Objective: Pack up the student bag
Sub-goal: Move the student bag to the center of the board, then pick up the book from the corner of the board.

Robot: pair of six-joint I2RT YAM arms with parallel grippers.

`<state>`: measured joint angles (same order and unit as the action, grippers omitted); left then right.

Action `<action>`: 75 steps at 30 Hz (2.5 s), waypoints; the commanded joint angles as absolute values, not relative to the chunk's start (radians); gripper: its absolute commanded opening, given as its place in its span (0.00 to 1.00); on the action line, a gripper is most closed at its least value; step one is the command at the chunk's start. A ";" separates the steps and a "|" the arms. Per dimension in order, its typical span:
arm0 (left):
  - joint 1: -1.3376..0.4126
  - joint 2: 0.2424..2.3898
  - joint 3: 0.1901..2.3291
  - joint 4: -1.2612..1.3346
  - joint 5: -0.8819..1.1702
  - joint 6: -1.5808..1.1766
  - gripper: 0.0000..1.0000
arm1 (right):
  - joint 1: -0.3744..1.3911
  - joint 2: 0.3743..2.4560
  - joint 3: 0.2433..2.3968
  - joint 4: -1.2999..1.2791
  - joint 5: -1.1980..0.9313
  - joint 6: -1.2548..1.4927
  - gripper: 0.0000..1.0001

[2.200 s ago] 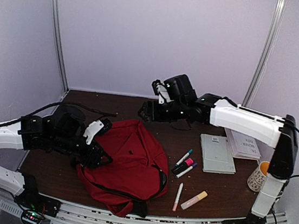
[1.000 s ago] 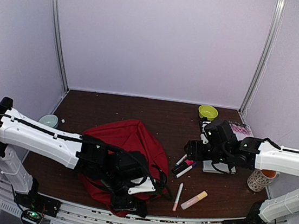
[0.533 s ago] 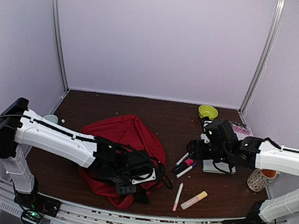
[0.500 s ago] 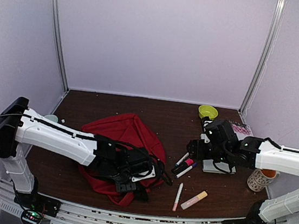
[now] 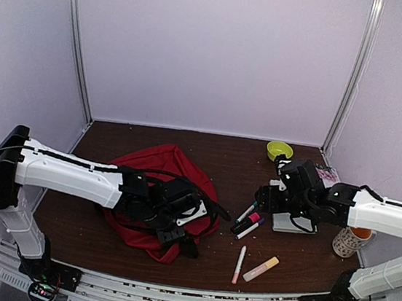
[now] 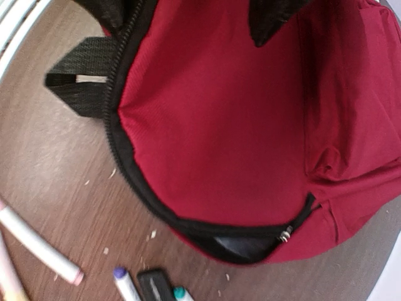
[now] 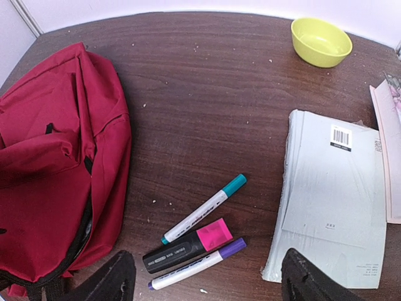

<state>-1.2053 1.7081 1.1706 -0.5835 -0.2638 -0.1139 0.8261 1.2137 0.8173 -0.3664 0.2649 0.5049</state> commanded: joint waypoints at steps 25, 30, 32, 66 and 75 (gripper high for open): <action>-1.167 1.758 1.455 -0.499 -0.074 -0.252 0.64 | 0.796 1.014 0.768 -0.676 0.481 0.611 0.85; -1.164 1.854 1.565 -0.458 -0.056 -0.312 0.63 | 0.624 1.022 0.728 -0.652 0.346 0.574 0.85; -1.164 1.883 1.571 -0.412 -0.005 -0.348 0.63 | 0.558 1.028 0.719 -0.642 0.311 0.563 0.85; -1.166 2.199 1.826 -0.187 0.212 -0.580 0.60 | 0.120 1.115 0.593 -0.325 -0.019 0.736 0.85; -1.166 2.160 1.768 -0.166 0.207 -0.570 0.59 | 0.110 1.035 0.590 -0.308 0.161 1.076 1.00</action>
<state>-1.1660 2.2082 1.7947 -0.2245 0.2028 -0.5880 0.1246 1.0309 0.5934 -0.3401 0.0738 0.8753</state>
